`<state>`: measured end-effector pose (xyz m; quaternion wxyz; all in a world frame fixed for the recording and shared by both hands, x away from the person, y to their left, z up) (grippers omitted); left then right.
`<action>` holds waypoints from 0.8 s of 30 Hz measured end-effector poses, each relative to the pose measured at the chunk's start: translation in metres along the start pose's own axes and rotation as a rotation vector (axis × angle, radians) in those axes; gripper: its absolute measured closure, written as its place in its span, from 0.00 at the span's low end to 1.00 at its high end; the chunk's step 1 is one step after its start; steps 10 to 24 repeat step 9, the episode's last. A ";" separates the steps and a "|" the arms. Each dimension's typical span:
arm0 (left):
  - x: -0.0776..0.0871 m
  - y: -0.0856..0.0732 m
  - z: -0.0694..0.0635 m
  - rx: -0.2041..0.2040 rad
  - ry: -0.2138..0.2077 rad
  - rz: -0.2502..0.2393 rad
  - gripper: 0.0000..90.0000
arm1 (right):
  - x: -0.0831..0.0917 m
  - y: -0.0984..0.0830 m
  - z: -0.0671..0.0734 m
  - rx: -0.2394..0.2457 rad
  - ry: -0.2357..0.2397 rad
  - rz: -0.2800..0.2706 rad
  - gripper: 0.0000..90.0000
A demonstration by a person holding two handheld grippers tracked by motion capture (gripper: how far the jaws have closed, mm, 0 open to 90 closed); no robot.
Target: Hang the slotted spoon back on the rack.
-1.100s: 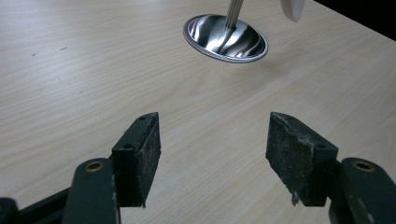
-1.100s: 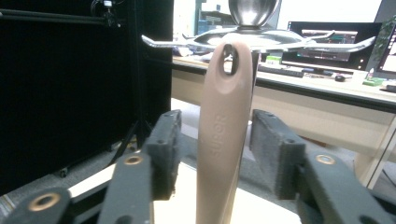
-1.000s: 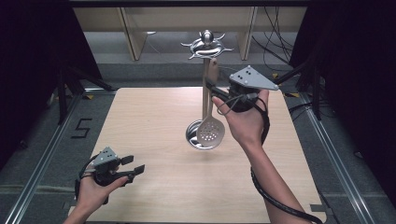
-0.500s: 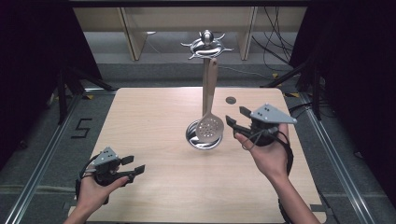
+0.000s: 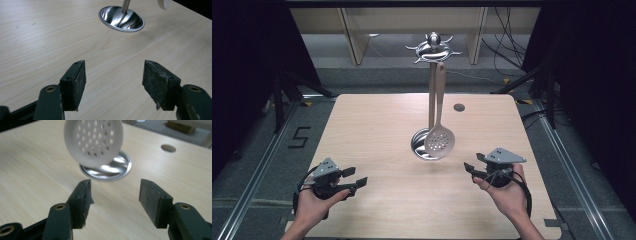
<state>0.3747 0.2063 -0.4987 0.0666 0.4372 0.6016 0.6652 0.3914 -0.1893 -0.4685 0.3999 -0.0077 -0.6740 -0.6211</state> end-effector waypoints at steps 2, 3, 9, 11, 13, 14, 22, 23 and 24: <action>-0.001 -0.001 -0.001 0.000 -0.010 0.005 0.38 | -0.002 -0.007 -0.005 0.005 -0.003 0.012 0.49; -0.001 -0.001 -0.001 -0.003 -0.007 0.006 0.38 | -0.003 -0.009 -0.008 0.009 -0.004 0.007 0.49; -0.002 -0.001 -0.002 -0.003 -0.014 0.010 0.38 | -0.004 -0.011 -0.013 -0.033 -0.010 -0.008 0.49; -0.002 -0.001 -0.002 -0.003 -0.014 0.010 0.38 | -0.004 -0.011 -0.013 -0.033 -0.010 -0.008 0.49; -0.002 -0.001 -0.002 -0.003 -0.014 0.010 0.38 | -0.004 -0.011 -0.013 -0.033 -0.010 -0.008 0.49; -0.002 -0.001 -0.002 -0.003 -0.014 0.010 0.38 | -0.004 -0.011 -0.013 -0.033 -0.010 -0.008 0.49; -0.002 -0.001 -0.002 -0.003 -0.014 0.010 0.38 | -0.004 -0.011 -0.013 -0.033 -0.010 -0.008 0.49; -0.002 -0.001 -0.002 -0.003 -0.014 0.010 0.38 | -0.004 -0.011 -0.013 -0.033 -0.010 -0.008 0.49; -0.002 -0.001 -0.002 -0.003 -0.014 0.010 0.38 | -0.004 -0.011 -0.013 -0.033 -0.010 -0.008 0.49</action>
Point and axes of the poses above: each handheld gripper's, and its own axes: x roughly backward along the jaws, y roughly out of its top, z roughly to its left, the point moved 7 cm from there along -x, roughly forward along the jaws, and after that the axes turned 5 degrees about -x, right-handed, at the moved point
